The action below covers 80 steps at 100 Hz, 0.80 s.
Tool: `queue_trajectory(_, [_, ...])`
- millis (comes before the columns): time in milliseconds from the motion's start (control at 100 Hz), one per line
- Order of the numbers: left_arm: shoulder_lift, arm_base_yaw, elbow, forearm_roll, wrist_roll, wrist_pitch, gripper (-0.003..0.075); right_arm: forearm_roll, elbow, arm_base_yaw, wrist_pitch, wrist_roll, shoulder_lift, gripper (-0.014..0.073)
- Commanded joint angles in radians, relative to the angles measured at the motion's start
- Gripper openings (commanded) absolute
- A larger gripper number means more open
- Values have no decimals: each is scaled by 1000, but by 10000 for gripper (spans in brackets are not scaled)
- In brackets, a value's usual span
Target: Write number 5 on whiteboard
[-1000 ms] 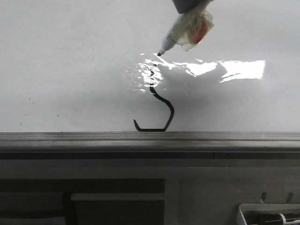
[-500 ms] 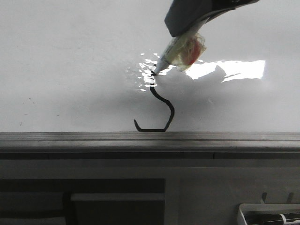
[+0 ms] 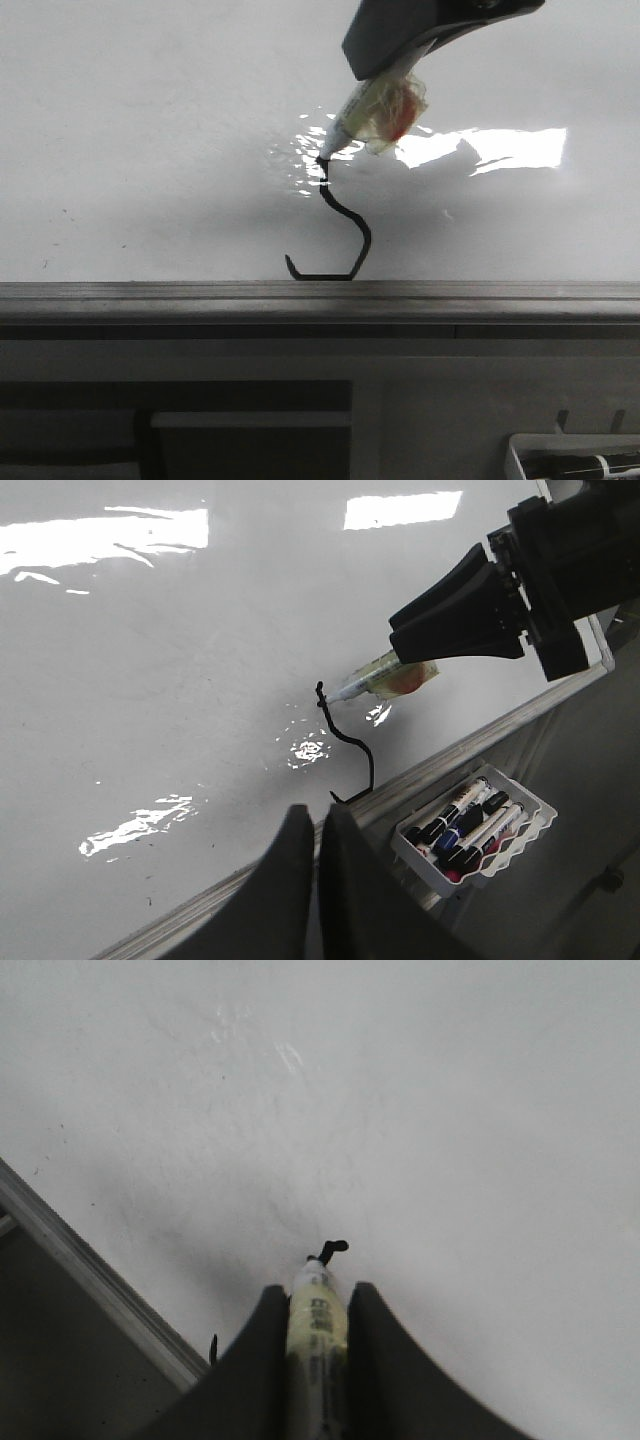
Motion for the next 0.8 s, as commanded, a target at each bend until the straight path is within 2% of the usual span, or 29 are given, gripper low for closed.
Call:
queue_trajectory(0, [8,2,-26,-20,-8,-77,-20,-52,-28,-15,3,-1,-9,-46])
queue_trajectory(230, [8,2,-26,-20,-8,-77,-20,-55,-28,-15,65,9,-9,-46])
queue_trajectory(410, [8,2,-26,-20,-8,-77,-20,-151,-28,-15,138,142,-9,-46])
queue_trajectory(790, [8,2,-26,-20,-8,-77,-20,-180,-28,-15,286,178,-47,-46])
